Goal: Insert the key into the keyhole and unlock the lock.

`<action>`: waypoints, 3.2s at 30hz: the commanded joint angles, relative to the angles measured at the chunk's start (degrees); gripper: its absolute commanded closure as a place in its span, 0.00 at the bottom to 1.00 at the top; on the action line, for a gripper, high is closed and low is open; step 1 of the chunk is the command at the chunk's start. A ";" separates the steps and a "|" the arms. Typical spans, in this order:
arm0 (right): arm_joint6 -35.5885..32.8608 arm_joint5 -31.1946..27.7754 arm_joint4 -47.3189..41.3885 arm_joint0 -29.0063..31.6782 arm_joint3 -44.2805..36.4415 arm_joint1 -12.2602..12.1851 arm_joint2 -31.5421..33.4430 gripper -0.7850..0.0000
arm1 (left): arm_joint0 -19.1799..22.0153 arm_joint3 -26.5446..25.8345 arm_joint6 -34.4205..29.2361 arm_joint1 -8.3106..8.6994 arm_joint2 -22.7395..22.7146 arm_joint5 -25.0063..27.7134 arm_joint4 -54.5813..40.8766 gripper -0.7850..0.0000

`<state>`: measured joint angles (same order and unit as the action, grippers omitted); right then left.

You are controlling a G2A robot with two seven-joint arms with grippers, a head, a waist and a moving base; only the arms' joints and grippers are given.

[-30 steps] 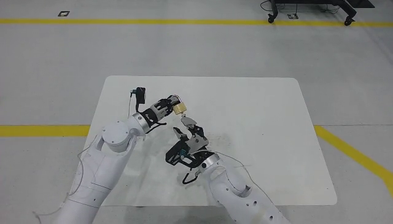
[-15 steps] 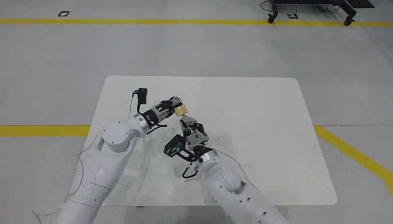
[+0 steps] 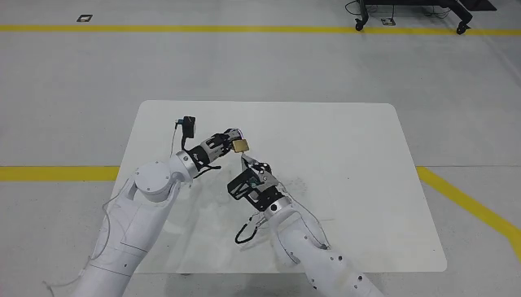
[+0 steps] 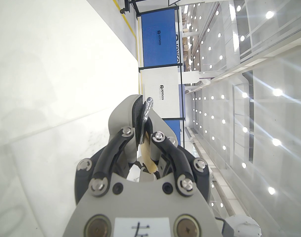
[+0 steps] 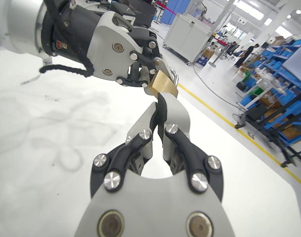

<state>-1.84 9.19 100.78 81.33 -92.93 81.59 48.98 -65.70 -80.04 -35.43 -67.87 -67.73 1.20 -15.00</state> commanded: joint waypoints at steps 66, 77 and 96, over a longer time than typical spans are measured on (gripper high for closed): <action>9.63 -16.08 -41.31 11.63 -11.32 -2.40 21.24 0.00 | 4.73 -4.53 -12.88 -1.09 16.13 -19.58 34.70 0.58; 9.63 -16.08 -41.31 11.63 -11.32 -2.40 21.24 0.00 | -2.38 -14.26 -10.23 1.04 5.60 -17.42 30.71 0.43; 9.63 -16.08 -41.31 11.63 -11.32 -2.40 21.24 0.00 | -12.11 -20.41 -1.44 2.60 -14.98 0.86 6.70 0.00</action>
<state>7.78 -6.89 59.47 92.96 -104.25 79.18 70.22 -77.82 -100.44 -36.89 -65.27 -82.72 2.06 -8.28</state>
